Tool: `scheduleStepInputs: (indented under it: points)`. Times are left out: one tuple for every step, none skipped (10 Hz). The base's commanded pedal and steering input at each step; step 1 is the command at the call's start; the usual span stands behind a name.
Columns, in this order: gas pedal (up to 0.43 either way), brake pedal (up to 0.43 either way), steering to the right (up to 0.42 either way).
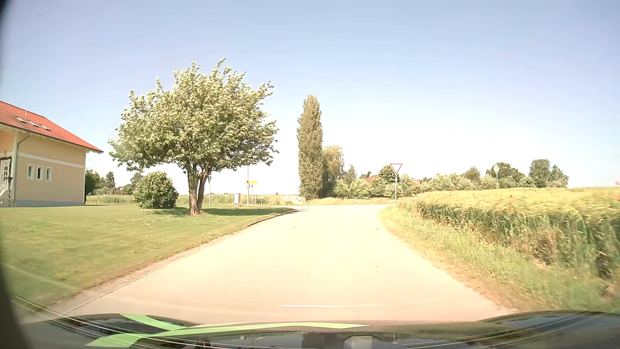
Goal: Follow the waypoints while adhering to traffic rules and regulations
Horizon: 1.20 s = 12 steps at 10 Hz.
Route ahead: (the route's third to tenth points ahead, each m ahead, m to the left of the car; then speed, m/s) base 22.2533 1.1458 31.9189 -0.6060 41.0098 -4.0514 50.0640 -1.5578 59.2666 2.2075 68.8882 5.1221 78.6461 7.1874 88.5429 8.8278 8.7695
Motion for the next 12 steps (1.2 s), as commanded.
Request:
scheduleStepInputs:
  points:
    - [0.059, 0.0, 0.004]
    - [0.047, 0.0, 0.003]
    - [0.047, 0.0, 0.003]
    - [0.039, 0.0, 0.003]
    - [0.028, 0.0, 0.003]
    - [0.028, 0.0, 0.003]
    - [0.02, 0.0, 0.003]
    - [0.02, 0.0, 0.003]
    - [0.02, 0.0, 0.004]
    - [0.02, 0.0, 0.005]
    - [0.02, 0.0, 0.008]
    - [0.039, 0.0, 0.009]
